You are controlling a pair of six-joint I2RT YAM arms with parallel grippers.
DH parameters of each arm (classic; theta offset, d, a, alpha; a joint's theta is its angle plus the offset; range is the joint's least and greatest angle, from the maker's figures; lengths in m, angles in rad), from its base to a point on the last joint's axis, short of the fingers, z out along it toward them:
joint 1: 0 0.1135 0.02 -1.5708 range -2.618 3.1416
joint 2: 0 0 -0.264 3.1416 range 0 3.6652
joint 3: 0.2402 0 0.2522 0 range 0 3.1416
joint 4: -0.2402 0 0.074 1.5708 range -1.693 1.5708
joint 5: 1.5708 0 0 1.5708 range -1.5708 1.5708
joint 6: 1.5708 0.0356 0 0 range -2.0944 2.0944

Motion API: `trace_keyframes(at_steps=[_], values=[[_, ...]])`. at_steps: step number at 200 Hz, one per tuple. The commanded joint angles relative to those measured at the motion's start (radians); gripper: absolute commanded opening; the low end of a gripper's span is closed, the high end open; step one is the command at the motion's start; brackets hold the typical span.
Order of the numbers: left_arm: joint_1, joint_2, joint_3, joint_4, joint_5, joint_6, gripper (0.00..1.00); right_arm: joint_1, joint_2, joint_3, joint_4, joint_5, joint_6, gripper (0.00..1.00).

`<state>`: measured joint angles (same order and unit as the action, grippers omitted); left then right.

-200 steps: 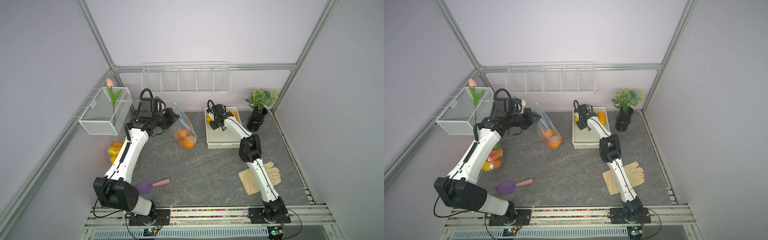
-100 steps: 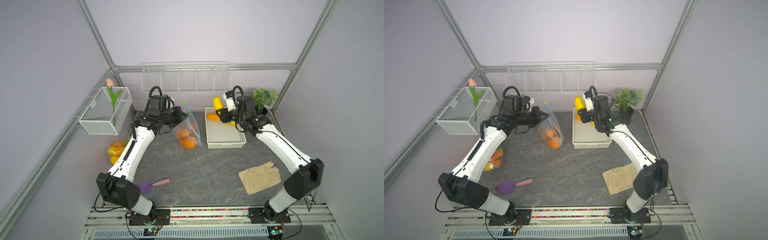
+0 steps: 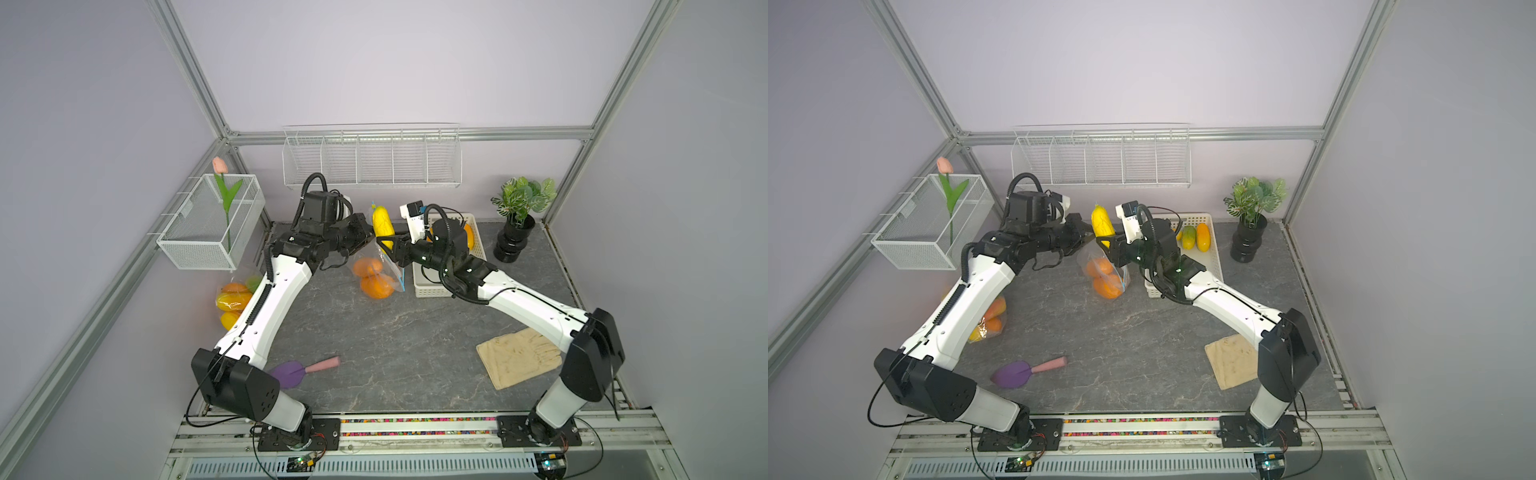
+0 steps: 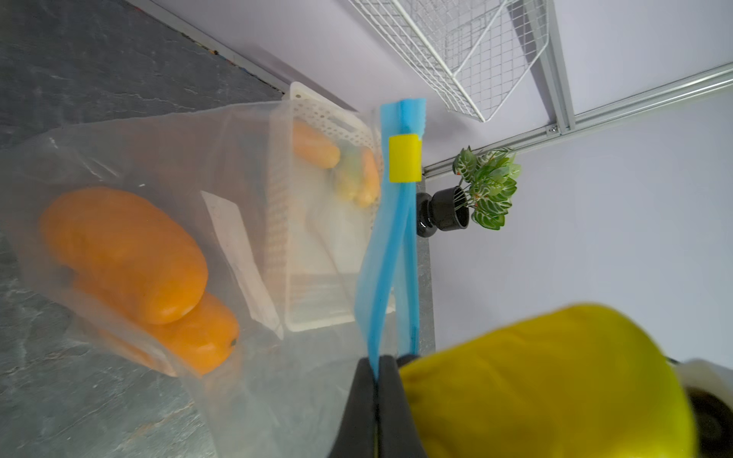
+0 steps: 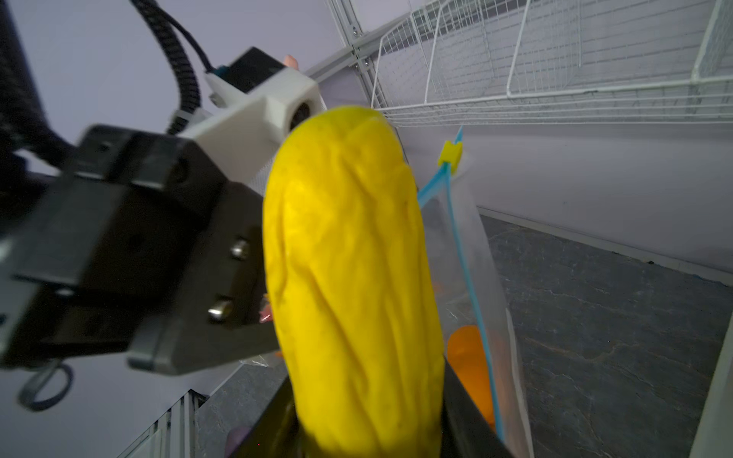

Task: Place the mango in a zip-top bag and seal the zipper
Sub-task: Place the mango in the zipper food storage bag.

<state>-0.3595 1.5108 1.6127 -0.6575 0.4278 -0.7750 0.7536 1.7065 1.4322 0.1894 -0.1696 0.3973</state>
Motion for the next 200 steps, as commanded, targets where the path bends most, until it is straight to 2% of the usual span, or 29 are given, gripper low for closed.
trace_keyframes(at_steps=[1, 18, 31, 69, 114, 133, 160, 178, 190, 200], values=[[-0.013, -0.042, 0.002, -0.002, 0.017, 0.019, 0.00, 0.010, 0.016, 0.003, 0.025, 0.034, 0.016, 0.35], [0.003, -0.057, -0.012, -0.005, 0.017, 0.022, 0.00, 0.008, 0.025, -0.001, 0.025, 0.029, 0.000, 0.40], [0.023, -0.070, -0.023, -0.005, 0.025, 0.019, 0.00, 0.007, 0.033, 0.001, 0.014, 0.034, -0.010, 0.47], [0.072, -0.107, -0.060, 0.007, 0.021, 0.023, 0.00, -0.010, 0.038, -0.011, -0.007, 0.009, -0.038, 0.83], [0.082, -0.093, -0.062, 0.003, 0.028, 0.037, 0.00, -0.032, -0.028, 0.025, -0.102, -0.007, -0.057, 0.93], [0.094, -0.092, -0.060, -0.002, 0.026, 0.048, 0.00, -0.067, -0.098, 0.004, -0.168, 0.045, -0.046, 0.95], [0.101, -0.088, -0.053, -0.005, 0.026, 0.060, 0.00, -0.179, -0.193, -0.111, -0.236, 0.150, -0.028, 0.98], [0.101, -0.080, -0.046, -0.008, 0.026, 0.069, 0.00, -0.276, -0.216, -0.173, -0.264, 0.145, 0.002, 0.98], [0.102, -0.073, -0.045, 0.000, 0.030, 0.067, 0.00, -0.316, -0.201, -0.188, -0.284, 0.178, 0.002, 0.99], [0.101, -0.068, -0.046, 0.009, 0.035, 0.058, 0.00, -0.336, -0.147, -0.133, -0.373, 0.229, -0.025, 0.98]])
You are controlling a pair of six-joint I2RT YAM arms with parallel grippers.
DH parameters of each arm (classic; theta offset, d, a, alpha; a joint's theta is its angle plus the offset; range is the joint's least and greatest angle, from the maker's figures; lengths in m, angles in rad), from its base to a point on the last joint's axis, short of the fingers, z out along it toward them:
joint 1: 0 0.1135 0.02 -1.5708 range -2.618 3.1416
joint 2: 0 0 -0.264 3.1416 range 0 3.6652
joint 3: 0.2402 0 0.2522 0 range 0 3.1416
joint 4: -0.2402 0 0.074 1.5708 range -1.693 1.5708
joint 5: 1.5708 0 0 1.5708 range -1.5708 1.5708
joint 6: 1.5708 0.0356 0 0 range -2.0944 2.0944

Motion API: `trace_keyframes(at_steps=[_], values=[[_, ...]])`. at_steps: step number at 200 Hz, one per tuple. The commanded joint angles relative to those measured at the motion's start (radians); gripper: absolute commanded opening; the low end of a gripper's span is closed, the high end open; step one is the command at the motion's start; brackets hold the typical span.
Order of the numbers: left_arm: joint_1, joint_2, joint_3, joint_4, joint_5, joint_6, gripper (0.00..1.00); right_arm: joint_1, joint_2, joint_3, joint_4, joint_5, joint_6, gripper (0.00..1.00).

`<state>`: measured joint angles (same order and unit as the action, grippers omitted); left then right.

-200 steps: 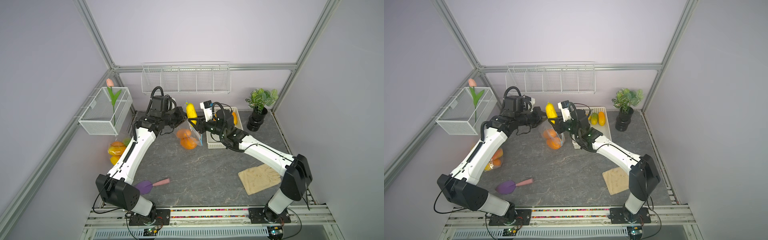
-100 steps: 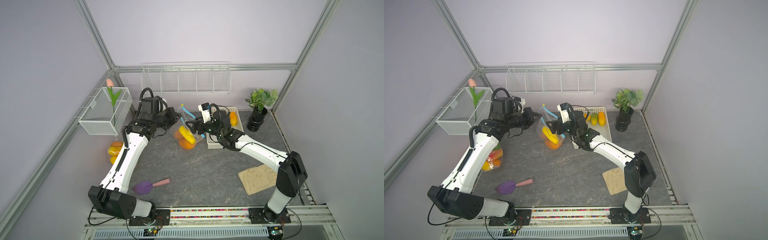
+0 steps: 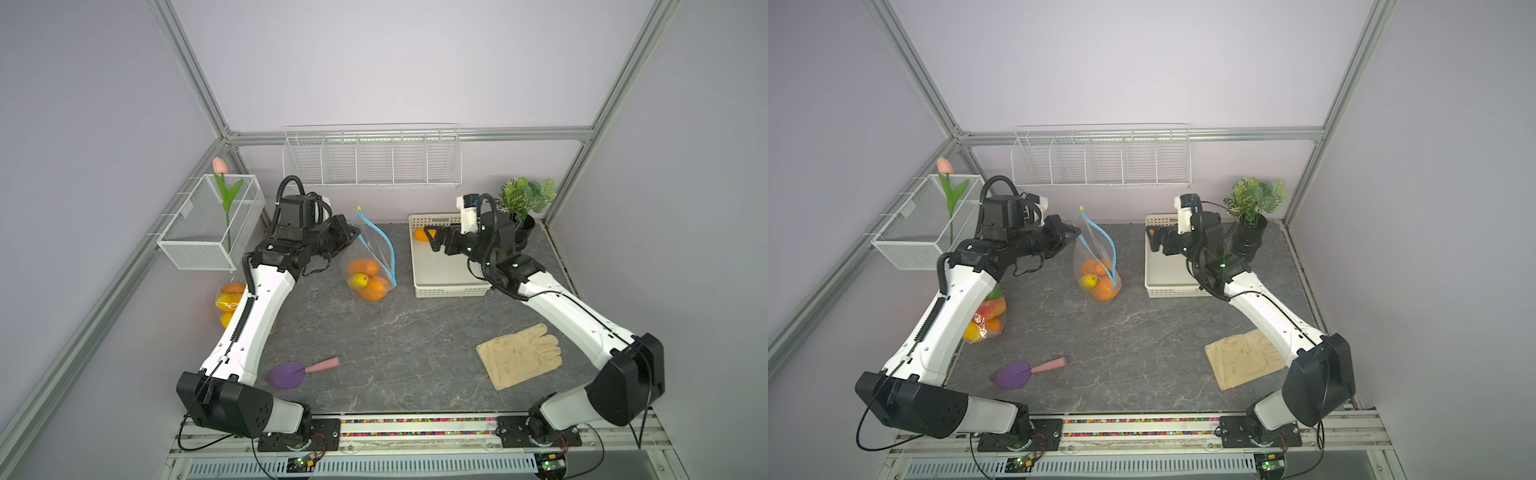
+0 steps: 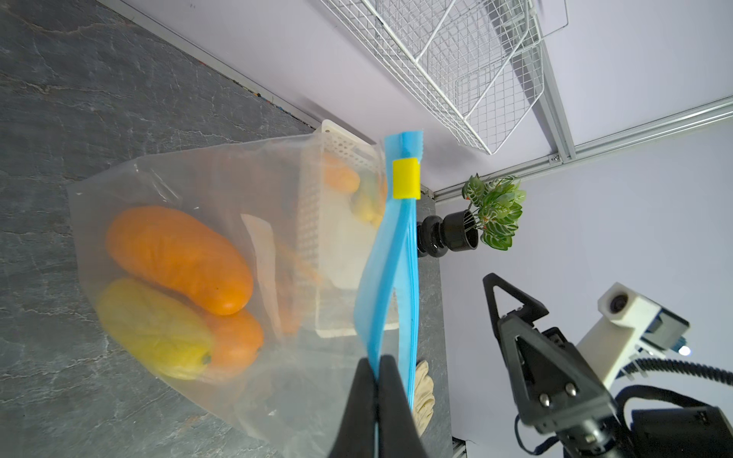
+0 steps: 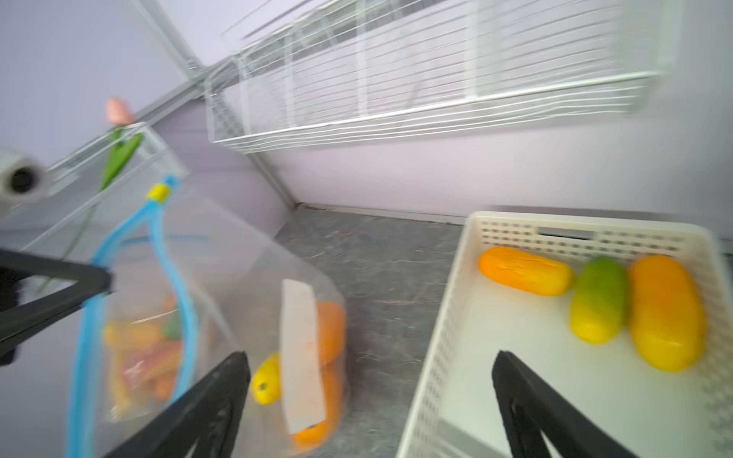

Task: Place the mango in a zip-top bag and seal the zipper
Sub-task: Place the mango in the zipper food storage bag.

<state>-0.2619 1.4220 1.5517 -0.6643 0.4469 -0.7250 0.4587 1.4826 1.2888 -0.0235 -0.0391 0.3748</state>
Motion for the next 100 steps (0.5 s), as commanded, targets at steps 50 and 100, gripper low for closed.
trace_keyframes(at_steps=[50, 100], values=[[0.004, 0.012, 0.000, 0.027, -0.004, 0.003, 0.00, -0.094, 0.507, 0.446, -0.546, 0.282, -0.014, 0.98], [0.001, 0.015, -0.023, 0.041, -0.030, 0.000, 0.00, -0.136, 0.819, 0.818, -0.718, 0.267, -0.028, 0.99]])
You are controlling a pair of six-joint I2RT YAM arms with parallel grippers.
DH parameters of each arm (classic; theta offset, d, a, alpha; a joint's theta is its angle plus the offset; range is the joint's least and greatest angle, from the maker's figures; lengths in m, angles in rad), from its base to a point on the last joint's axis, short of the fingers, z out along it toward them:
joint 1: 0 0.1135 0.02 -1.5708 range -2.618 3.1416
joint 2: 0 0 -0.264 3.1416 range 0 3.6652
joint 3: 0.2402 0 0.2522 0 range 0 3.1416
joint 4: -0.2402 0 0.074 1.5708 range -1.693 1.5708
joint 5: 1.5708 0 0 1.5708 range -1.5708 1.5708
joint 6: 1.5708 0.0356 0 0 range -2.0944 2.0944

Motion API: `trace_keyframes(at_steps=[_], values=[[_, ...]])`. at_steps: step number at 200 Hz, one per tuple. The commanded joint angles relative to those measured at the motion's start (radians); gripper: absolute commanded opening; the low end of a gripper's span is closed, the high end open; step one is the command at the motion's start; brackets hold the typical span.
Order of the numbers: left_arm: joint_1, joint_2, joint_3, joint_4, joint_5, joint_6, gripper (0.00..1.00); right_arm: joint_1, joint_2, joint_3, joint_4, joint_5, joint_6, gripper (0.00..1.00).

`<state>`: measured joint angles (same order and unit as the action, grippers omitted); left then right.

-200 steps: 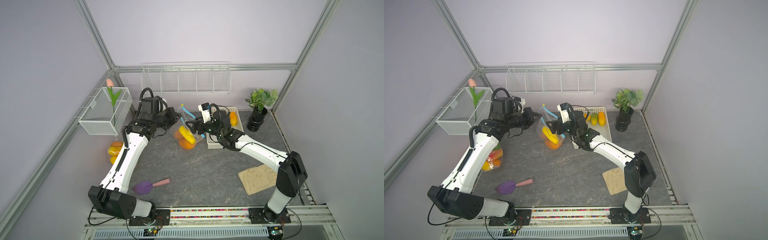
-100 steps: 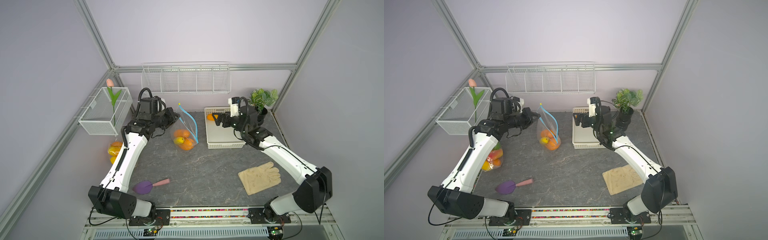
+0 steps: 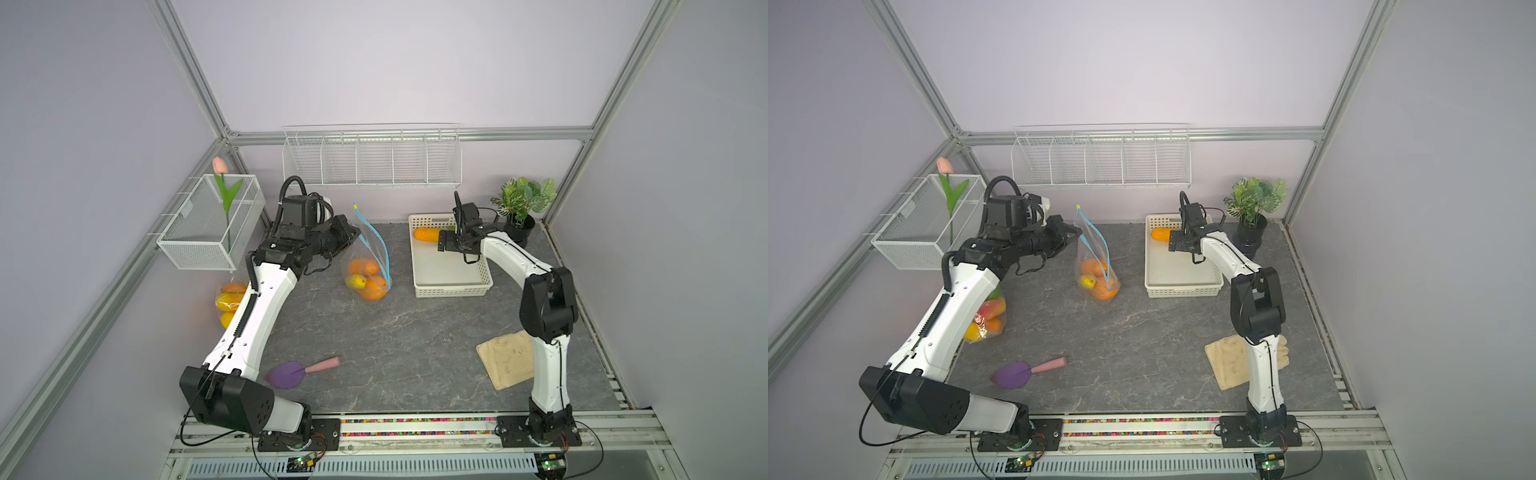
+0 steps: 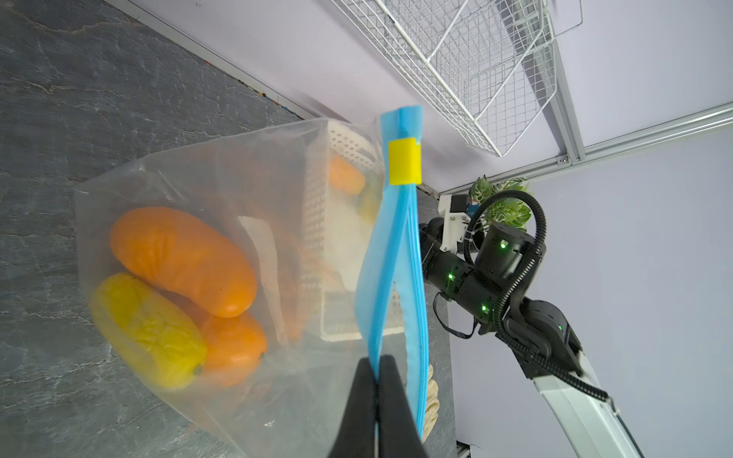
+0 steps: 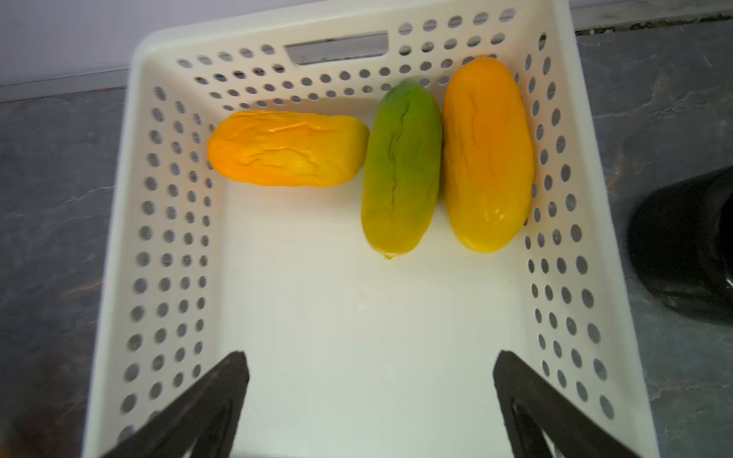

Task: Place the mango in a zip-top bag and seal the zipper
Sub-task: Pick up the mango from the basket.

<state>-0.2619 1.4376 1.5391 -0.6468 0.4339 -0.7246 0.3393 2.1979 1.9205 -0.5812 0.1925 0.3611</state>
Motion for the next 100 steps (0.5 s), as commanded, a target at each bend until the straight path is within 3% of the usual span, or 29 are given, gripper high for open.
trace_keyframes(at_steps=[1, 21, 100], values=[[0.002, -0.001, -0.011, 0.025, -0.017, 0.000, 0.00, -0.016, 0.111, 0.198, -0.168, 0.034, -0.015, 0.99], [0.000, -0.003, -0.005, 0.028, -0.029, 0.006, 0.00, -0.020, 0.224, 0.333, -0.212, 0.001, -0.032, 0.97], [-0.011, 0.022, 0.008, 0.016, -0.055, 0.033, 0.00, -0.035, 0.368, 0.432, -0.115, 0.024, 0.009, 0.70]])
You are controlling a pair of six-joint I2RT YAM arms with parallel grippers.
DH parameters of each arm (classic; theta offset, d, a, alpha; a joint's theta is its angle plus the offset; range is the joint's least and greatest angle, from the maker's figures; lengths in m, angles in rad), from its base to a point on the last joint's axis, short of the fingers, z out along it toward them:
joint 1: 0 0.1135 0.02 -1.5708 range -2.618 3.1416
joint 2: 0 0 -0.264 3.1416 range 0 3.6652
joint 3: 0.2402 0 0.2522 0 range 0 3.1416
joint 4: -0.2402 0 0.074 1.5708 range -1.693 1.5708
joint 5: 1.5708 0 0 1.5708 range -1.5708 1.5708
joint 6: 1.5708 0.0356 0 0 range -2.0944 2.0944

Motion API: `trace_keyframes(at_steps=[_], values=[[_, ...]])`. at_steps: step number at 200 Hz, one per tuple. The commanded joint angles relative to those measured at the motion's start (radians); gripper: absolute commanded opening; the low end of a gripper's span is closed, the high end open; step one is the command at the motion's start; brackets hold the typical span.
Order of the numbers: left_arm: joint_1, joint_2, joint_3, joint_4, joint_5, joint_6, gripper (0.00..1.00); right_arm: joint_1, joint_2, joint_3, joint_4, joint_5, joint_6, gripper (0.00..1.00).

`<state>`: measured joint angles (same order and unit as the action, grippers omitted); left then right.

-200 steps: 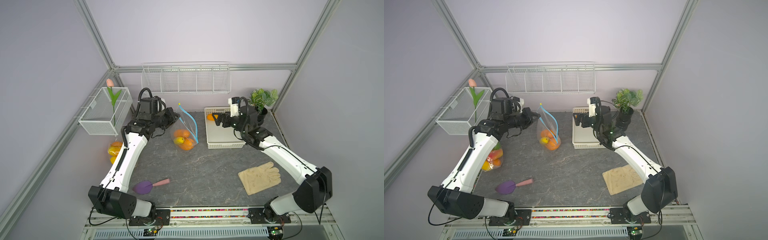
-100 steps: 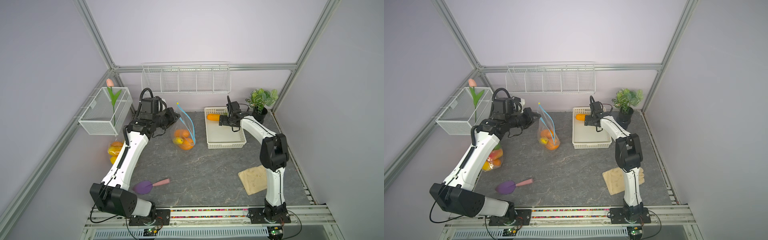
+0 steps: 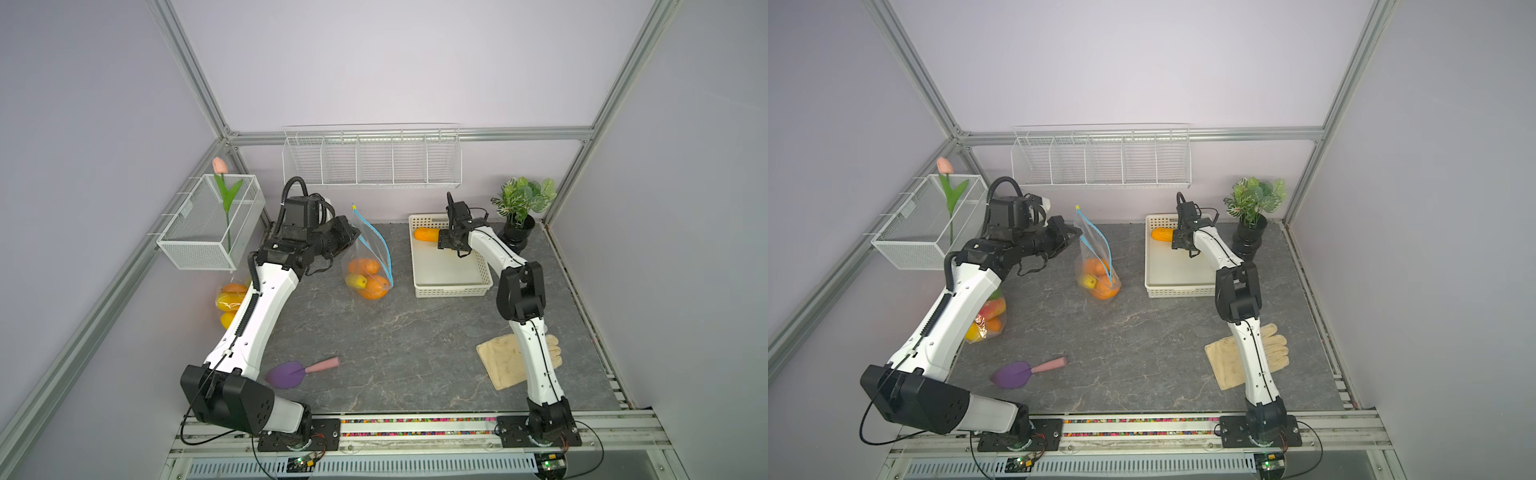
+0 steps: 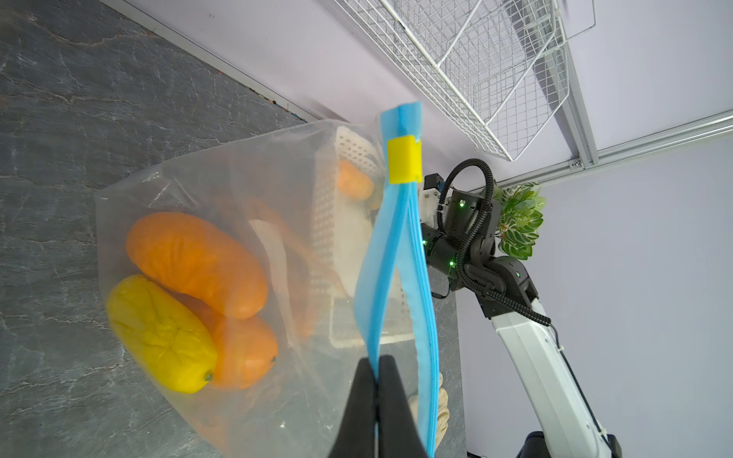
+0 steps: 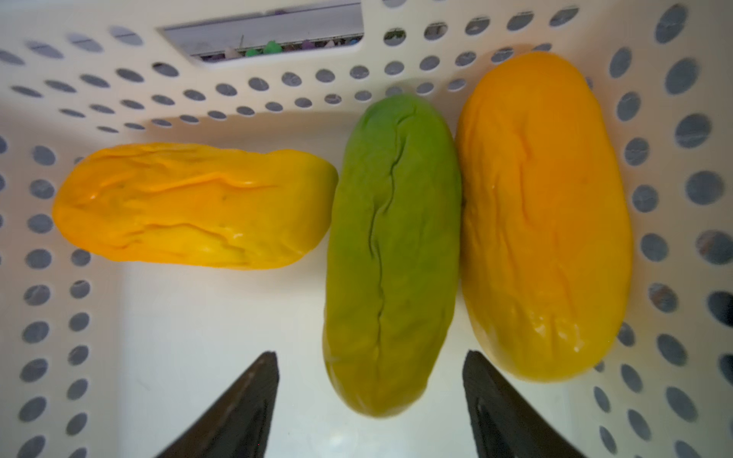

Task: Place the mango in a zip-top bag and seal the zipper
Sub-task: Pick up the mango from the basket.

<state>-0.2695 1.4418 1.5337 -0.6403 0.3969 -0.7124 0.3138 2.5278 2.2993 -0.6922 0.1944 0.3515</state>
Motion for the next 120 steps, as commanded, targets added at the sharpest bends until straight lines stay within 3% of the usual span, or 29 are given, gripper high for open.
trace_keyframes(at_steps=[1, 34, 65, 81, 120], values=[[-0.004, 0.019, 0.014, 0.010, -0.019, 0.022, 0.00, -0.009, 0.041, 0.056, -0.005, 0.023, 0.019, 0.70], [-0.005, 0.029, 0.017, 0.009, -0.021, 0.026, 0.00, -0.010, 0.098, 0.170, -0.088, 0.058, 0.015, 0.50], [-0.017, 0.043, 0.032, 0.018, -0.021, 0.017, 0.00, 0.000, 0.012, 0.133, -0.107, 0.011, 0.000, 0.29], [-0.037, 0.056, 0.052, 0.017, -0.032, 0.018, 0.00, 0.010, -0.112, 0.023, -0.079, -0.035, -0.008, 0.23], [-0.083, 0.089, 0.091, 0.023, -0.041, 0.004, 0.00, 0.026, -0.558, -0.412, 0.088, -0.238, -0.013, 0.17]])
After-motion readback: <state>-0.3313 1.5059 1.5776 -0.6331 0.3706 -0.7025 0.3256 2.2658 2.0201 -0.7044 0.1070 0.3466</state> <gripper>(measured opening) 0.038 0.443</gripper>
